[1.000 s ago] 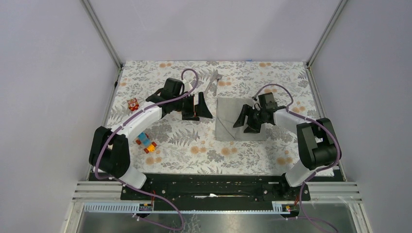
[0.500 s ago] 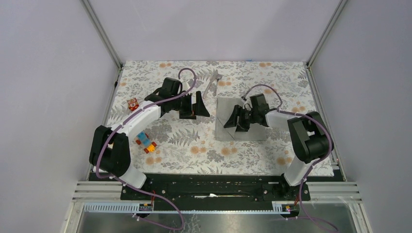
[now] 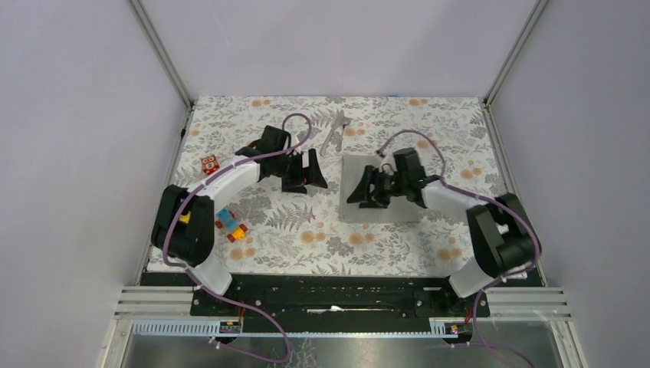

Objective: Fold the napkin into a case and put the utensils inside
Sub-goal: Fold the rectangle-folded napkin at the center of the board, then flatten out the square-folded napkin at the center of the board.

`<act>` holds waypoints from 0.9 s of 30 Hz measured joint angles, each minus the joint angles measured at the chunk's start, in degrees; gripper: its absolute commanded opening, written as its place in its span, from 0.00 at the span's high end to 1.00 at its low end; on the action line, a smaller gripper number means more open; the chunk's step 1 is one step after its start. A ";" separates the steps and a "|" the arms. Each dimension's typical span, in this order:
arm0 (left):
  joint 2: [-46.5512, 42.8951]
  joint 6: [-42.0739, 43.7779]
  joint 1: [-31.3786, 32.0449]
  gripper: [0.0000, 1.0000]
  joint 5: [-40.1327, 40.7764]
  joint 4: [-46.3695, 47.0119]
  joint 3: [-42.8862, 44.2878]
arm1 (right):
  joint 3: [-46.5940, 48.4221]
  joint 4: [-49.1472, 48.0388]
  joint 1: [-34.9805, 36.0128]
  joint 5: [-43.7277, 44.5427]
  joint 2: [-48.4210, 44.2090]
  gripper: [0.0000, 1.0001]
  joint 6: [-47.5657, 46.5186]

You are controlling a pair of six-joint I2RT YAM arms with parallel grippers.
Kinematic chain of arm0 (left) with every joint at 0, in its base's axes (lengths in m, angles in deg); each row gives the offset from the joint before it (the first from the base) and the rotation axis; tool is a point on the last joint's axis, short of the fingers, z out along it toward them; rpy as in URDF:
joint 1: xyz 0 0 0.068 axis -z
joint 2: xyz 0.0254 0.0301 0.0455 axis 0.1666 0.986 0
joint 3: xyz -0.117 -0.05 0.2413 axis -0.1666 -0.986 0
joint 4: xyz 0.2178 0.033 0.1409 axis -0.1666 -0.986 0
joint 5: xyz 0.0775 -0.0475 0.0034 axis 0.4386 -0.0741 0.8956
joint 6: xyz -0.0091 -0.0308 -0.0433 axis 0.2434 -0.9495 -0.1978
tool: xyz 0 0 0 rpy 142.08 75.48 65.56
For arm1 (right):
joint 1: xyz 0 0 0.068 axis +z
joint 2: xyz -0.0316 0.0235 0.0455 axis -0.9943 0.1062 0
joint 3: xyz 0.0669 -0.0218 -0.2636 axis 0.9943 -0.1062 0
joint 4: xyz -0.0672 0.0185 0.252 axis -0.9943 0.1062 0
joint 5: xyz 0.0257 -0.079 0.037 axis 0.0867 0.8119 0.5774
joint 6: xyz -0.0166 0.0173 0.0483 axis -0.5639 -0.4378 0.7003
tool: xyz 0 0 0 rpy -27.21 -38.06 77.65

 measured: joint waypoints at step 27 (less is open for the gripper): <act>16.87 -14.93 23.71 0.65 30.10 -4.61 8.74 | -9.60 20.63 -19.63 20.96 -24.33 0.62 -12.02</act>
